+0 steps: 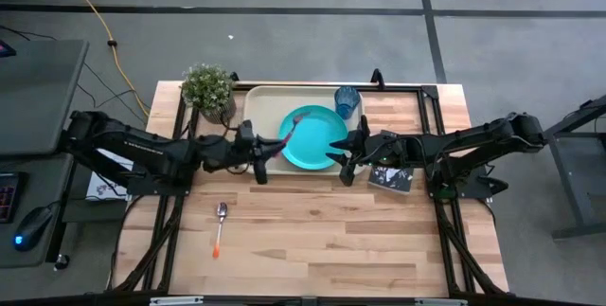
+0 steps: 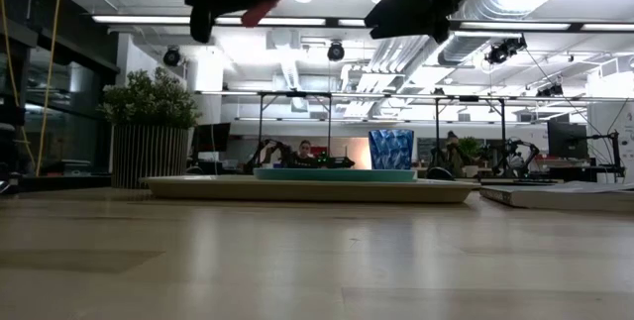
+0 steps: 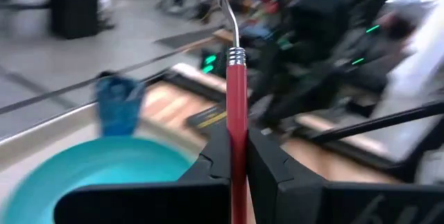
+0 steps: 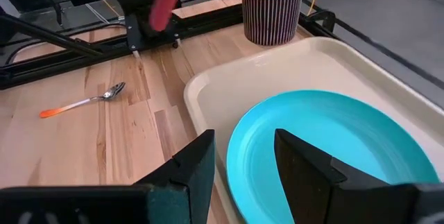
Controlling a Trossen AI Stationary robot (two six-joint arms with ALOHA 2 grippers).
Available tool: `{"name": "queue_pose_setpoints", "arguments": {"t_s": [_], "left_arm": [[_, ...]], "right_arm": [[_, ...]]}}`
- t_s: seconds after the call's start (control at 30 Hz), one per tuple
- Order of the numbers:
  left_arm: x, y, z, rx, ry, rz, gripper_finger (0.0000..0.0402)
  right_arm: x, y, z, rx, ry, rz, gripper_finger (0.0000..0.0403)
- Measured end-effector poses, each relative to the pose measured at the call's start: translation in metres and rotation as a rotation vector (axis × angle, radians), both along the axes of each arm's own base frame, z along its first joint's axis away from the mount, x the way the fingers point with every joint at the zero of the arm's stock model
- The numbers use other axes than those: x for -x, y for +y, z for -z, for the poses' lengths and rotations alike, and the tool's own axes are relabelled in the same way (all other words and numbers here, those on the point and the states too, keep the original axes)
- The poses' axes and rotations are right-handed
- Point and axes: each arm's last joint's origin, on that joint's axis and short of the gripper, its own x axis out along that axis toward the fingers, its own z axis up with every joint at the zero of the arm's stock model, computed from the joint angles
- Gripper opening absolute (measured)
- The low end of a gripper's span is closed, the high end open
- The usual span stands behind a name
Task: Pick and place plate/cup/fork/spoon on tray
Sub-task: Put the red fork on the white serving tray to the left of the blue plate
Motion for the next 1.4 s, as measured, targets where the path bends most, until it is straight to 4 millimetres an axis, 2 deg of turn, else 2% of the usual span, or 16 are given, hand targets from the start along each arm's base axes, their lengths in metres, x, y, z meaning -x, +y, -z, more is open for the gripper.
{"name": "queue_pose_setpoints", "arguments": {"t_s": [0.13, 0.23, 0.4, 0.5, 0.67, 0.9, 1.03, 1.2, 1.4], "left_arm": [[0.007, -0.006, 0.013, 0.003, -0.105, 0.066, 0.0], [0.016, -0.008, 0.025, -0.011, -0.158, 0.077, 0.0], [0.027, -0.009, 0.037, -0.043, -0.215, 0.096, 0.0], [0.028, -0.011, 0.034, -0.047, -0.258, 0.143, 0.0], [0.018, -0.012, 0.034, -0.013, -0.269, 0.184, 0.0], [-0.016, -0.013, 0.047, 0.005, -0.18, 0.215, 0.0], [-0.03, -0.011, 0.048, 0.009, -0.166, 0.244, 0.0], [-0.037, -0.012, 0.051, 0.01, -0.157, 0.255, 0.0], [-0.038, -0.012, 0.052, 0.038, -0.155, 0.289, 0.0]], "right_arm": [[-0.001, 0.0, -0.001, 0.063, -0.021, -0.011, 0.0142], [-0.001, 0.0, 0.007, 0.147, -0.091, -0.048, 0.0142], [0.006, -0.005, 0.018, 0.237, -0.311, -0.057, 0.0142], [0.013, -0.011, 0.019, 0.214, -0.477, -0.067, 0.0142], [0.011, -0.013, 0.028, 0.18, -0.599, -0.231, 0.0142], [-0.016, -0.013, 0.033, 0.21, -0.593, -0.253, 0.0142], [-0.02, -0.01, 0.029, 0.269, -0.605, -0.27, 0.0142], [-0.019, 0.001, 0.026, 0.356, -0.629, -0.309, 0.0142], [-0.018, 0.005, 0.024, 0.397, -0.632, -0.256, 0.0142]]}}
